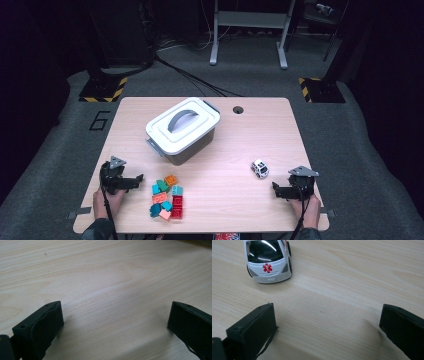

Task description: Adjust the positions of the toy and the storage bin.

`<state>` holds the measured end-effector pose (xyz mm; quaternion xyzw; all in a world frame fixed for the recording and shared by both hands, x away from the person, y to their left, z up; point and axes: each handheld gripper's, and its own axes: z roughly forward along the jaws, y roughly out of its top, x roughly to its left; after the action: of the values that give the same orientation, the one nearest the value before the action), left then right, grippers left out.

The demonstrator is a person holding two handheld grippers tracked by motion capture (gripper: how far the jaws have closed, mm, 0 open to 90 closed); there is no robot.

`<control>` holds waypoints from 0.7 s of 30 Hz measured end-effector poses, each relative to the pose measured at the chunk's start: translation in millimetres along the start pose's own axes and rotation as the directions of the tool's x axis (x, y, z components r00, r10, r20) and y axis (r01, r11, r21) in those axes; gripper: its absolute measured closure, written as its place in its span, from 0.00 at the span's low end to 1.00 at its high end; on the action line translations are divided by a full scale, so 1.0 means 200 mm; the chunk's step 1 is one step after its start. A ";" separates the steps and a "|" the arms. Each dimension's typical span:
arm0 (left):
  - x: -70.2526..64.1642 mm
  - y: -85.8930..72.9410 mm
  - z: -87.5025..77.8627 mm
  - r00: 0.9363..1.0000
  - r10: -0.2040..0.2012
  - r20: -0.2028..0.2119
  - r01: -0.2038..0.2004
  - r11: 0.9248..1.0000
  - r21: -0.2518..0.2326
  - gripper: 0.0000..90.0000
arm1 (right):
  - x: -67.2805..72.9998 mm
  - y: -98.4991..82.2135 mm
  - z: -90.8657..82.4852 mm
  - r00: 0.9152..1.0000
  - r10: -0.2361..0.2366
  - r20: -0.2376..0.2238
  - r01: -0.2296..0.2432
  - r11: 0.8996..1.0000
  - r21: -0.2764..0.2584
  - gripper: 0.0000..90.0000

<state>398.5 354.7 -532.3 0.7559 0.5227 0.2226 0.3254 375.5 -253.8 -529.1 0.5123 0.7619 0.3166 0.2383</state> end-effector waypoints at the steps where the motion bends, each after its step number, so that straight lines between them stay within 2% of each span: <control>1: 0.00 0.00 0.00 1.000 0.004 0.001 -0.004 1.000 0.002 0.00 | 0.00 0.00 0.00 1.000 0.000 0.000 0.000 1.000 0.000 0.00; 16: 0.00 0.01 0.00 1.000 0.008 0.002 -0.008 1.000 0.005 0.00 | 0.00 0.00 0.00 1.000 -0.005 0.008 0.005 1.000 -0.003 0.00; 21: 0.00 0.01 0.01 1.000 0.001 0.000 -0.001 1.000 0.001 0.00 | -0.01 0.01 0.01 0.999 0.027 -0.025 -0.026 0.999 0.025 0.00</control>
<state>400.0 354.3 -532.2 0.7562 0.5223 0.2227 0.3251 378.5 -255.1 -528.4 0.5211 0.7618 0.3170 0.2181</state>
